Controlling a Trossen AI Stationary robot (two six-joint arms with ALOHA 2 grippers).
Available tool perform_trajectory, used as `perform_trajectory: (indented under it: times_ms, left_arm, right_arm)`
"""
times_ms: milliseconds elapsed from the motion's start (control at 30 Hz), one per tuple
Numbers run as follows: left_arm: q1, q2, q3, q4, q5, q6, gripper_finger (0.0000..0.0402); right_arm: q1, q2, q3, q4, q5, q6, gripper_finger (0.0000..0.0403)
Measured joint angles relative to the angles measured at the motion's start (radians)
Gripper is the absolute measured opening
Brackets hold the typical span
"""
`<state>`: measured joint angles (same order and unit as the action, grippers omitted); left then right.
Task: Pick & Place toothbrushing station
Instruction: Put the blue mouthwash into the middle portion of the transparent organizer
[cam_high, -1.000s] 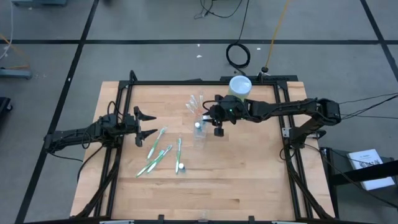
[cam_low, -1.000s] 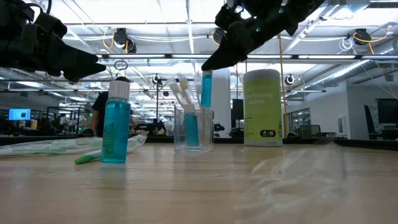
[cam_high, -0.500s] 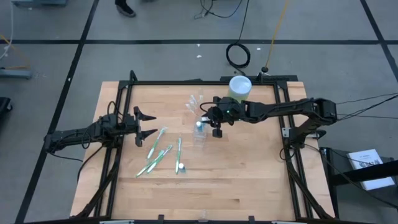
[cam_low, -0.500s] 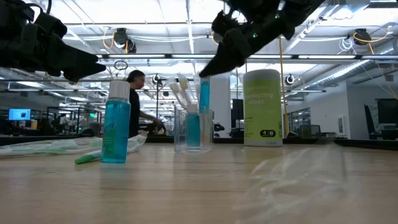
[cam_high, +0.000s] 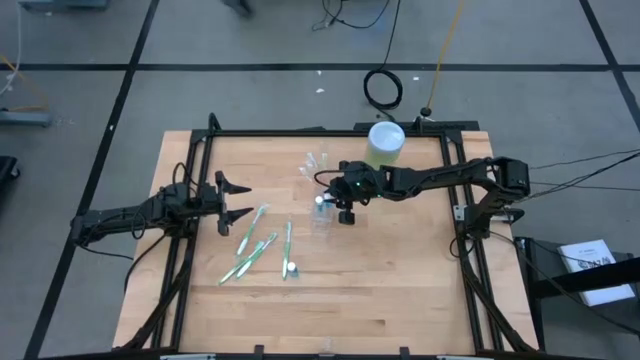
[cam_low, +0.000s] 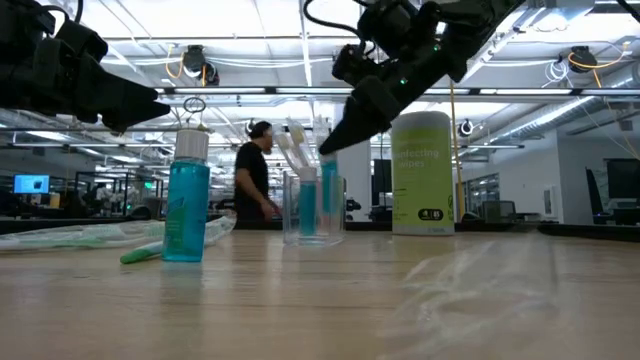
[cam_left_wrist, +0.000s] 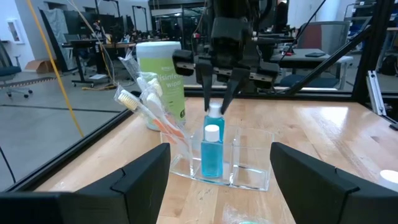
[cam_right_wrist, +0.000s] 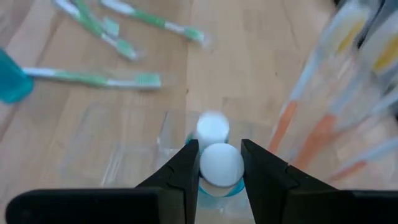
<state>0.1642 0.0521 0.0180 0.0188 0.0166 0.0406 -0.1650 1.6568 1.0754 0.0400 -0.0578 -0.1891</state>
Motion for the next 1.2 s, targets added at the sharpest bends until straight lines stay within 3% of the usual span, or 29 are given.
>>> perform_trajectory:
  times_ms: [733, 1200]
  left_arm:
    - [0.0, 0.0, 0.0, 0.0, 0.0, 0.0, 0.0285]
    - [0.0, 0.0, 0.0, 0.0, 0.0, 0.0, 0.0285]
  right_arm:
    - [0.0, 0.029, 0.001, 0.014, 0.002, 0.012, 0.0091]
    - [0.0, 0.029, -0.119, 0.188, 0.004, 0.047, 0.0091]
